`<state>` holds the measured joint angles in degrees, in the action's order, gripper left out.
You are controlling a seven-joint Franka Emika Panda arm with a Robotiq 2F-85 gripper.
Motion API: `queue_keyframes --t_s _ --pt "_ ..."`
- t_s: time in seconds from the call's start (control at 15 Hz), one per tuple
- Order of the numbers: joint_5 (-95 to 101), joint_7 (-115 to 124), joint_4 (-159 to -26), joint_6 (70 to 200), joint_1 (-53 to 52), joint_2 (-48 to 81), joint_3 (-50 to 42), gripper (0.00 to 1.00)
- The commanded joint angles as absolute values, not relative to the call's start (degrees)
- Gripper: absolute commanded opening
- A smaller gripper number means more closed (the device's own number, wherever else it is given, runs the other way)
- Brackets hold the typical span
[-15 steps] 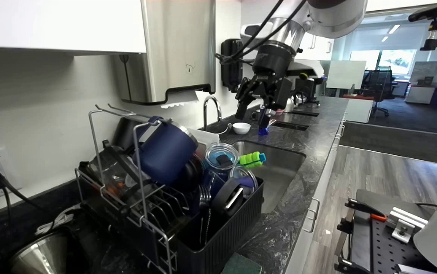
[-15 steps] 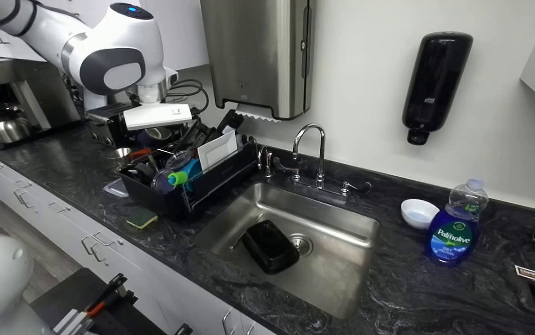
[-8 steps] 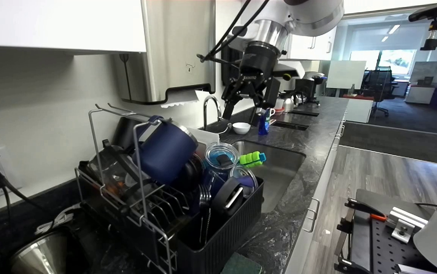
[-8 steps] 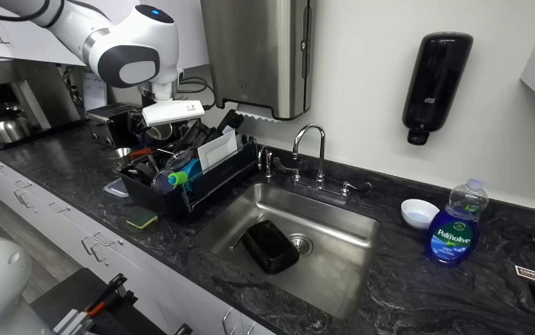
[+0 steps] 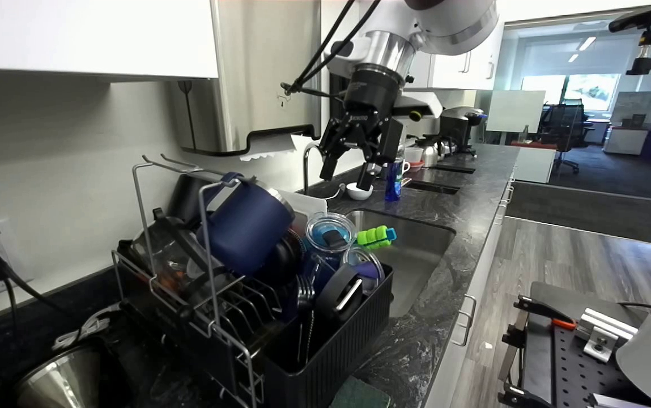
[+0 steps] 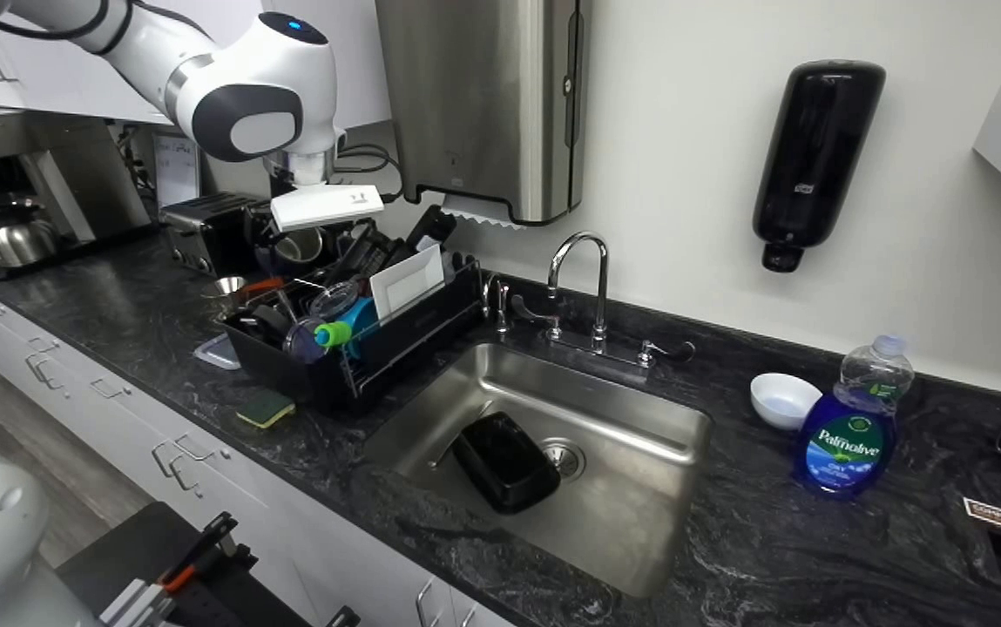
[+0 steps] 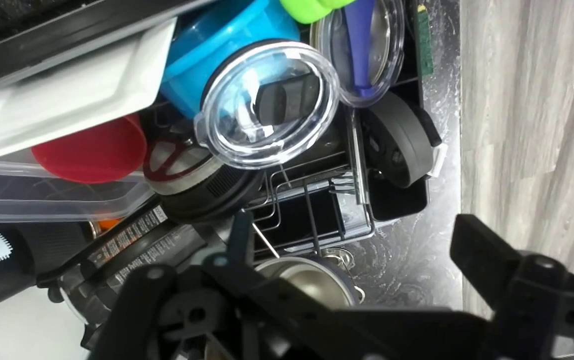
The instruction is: Remove the blue mug from the rack and put it in the sink.
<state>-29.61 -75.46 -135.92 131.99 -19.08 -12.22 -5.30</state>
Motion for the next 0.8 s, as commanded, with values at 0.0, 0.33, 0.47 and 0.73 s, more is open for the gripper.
queue_keyframes --t_s 0.0,0.33,0.47,0.73 --pt "-30.2 -75.7 -135.7 131.6 -16.1 -12.0 -2.5 1.0" --pt "-30.2 -75.7 -135.6 131.6 -16.0 -11.8 -2.5 1.0" --pt "-34.6 -80.8 -135.9 132.0 -17.1 -11.6 -2.9 1.0" --pt "-45.1 -91.6 -136.5 132.6 -17.6 -11.0 -1.1 1.0"
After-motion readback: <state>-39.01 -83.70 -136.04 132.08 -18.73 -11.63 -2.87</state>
